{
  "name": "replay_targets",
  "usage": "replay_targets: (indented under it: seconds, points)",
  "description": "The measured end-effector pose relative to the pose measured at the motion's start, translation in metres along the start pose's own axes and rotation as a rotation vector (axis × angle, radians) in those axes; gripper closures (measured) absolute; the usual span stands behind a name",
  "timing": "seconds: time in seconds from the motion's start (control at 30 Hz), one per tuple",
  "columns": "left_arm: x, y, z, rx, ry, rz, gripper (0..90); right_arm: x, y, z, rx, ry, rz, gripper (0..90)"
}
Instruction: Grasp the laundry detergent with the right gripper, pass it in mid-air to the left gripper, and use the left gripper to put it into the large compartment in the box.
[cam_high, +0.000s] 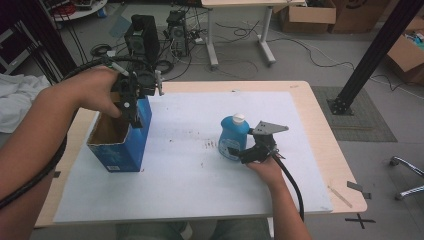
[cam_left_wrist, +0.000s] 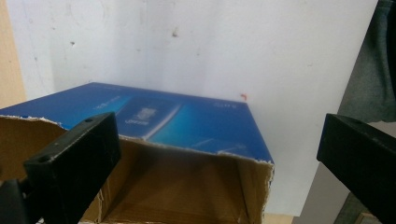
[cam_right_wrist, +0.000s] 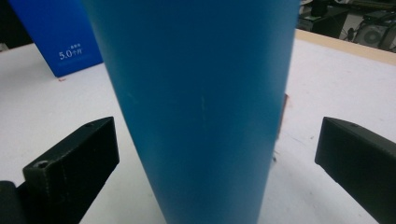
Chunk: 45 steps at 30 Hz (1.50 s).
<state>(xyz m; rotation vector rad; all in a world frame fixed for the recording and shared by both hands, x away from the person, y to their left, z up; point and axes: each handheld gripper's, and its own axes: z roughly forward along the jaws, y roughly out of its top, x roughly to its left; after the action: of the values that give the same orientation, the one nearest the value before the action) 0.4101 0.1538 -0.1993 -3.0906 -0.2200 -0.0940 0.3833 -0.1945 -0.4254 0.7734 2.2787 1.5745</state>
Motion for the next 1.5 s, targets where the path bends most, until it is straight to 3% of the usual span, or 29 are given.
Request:
replay_targets:
  seconds: [0.5,0.77,0.83,0.9,1.03,1.5]
  points:
    - [-0.004,-0.001,0.0,-0.002,0.006,0.0,0.1,0.004,-0.005,0.012,-0.038,-0.053,0.001,0.3]
    - [-0.003,-0.004,0.001,-0.002,0.005,-0.005,0.1,0.007,-0.007,0.011,-0.055,-0.07,-0.021,7.4]
    - [-0.003,-0.004,0.002,-0.004,0.005,-0.006,0.1,0.008,-0.008,0.011,-0.053,-0.07,-0.027,12.5]
    - [-0.003,-0.004,0.003,-0.006,0.004,-0.003,0.1,0.01,-0.009,0.012,-0.04,-0.095,-0.048,14.5]
    - [-0.003,-0.003,0.003,-0.002,0.002,-0.001,0.1,0.009,-0.01,0.012,-0.038,-0.076,-0.031,16.4]
    - [-0.003,-0.001,0.005,0.004,-0.003,0.001,0.1,0.01,-0.011,0.013,-0.046,-0.054,-0.039,26.1]
